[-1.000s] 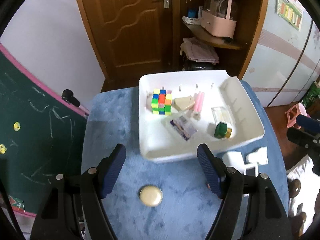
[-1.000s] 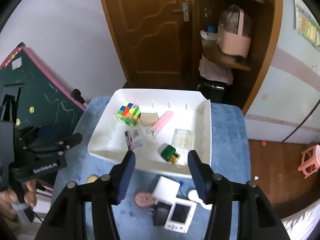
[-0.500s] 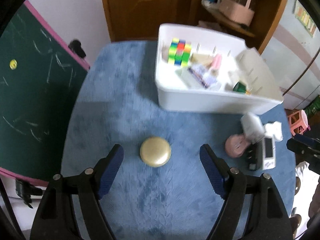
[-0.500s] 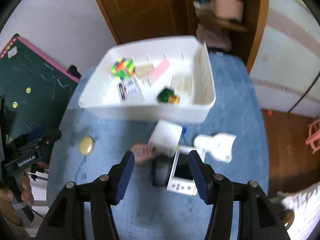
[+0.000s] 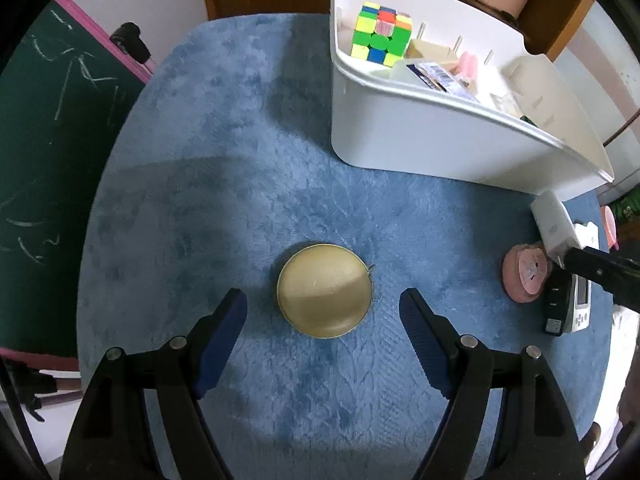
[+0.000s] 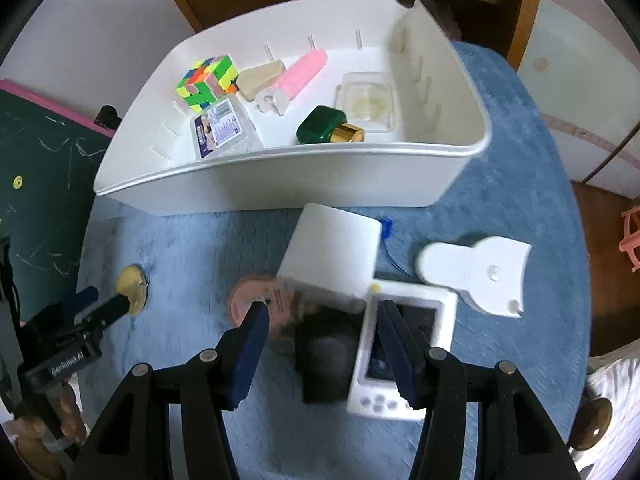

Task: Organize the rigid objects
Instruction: 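Grasp the round gold tin with left tool while right tool grasps white charger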

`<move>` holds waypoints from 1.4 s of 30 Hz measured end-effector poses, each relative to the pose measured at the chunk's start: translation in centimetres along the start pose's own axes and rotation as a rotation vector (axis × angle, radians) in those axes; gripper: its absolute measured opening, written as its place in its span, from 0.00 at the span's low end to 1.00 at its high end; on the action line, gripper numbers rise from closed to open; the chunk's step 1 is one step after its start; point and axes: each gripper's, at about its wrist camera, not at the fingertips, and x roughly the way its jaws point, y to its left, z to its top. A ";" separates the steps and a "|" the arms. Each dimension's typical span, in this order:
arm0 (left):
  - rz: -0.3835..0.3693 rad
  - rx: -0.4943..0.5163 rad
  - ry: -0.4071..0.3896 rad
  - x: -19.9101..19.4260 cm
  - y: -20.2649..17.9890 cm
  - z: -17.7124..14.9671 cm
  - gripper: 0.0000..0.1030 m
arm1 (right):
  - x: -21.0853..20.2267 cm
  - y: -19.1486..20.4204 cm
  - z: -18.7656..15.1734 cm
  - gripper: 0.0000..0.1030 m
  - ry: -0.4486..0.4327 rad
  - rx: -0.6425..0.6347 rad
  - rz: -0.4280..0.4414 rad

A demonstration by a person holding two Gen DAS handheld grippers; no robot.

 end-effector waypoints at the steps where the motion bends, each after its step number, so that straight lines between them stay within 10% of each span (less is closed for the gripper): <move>1: -0.003 0.006 0.004 0.2 0.0 0.0 0.79 | 0.6 0.2 0.3 0.58 0.013 0.004 0.001; 23: -0.035 0.079 0.045 3.3 -0.2 -0.4 0.78 | 4.1 -0.4 2.9 0.77 0.071 0.240 0.015; 30: -0.004 0.081 0.019 3.7 -0.3 -0.6 0.60 | 5.0 0.1 3.4 0.54 0.068 0.260 -0.080; 42: 0.001 0.074 -0.007 1.9 -1.4 0.4 0.57 | 4.3 1.1 2.3 0.53 0.021 0.203 -0.094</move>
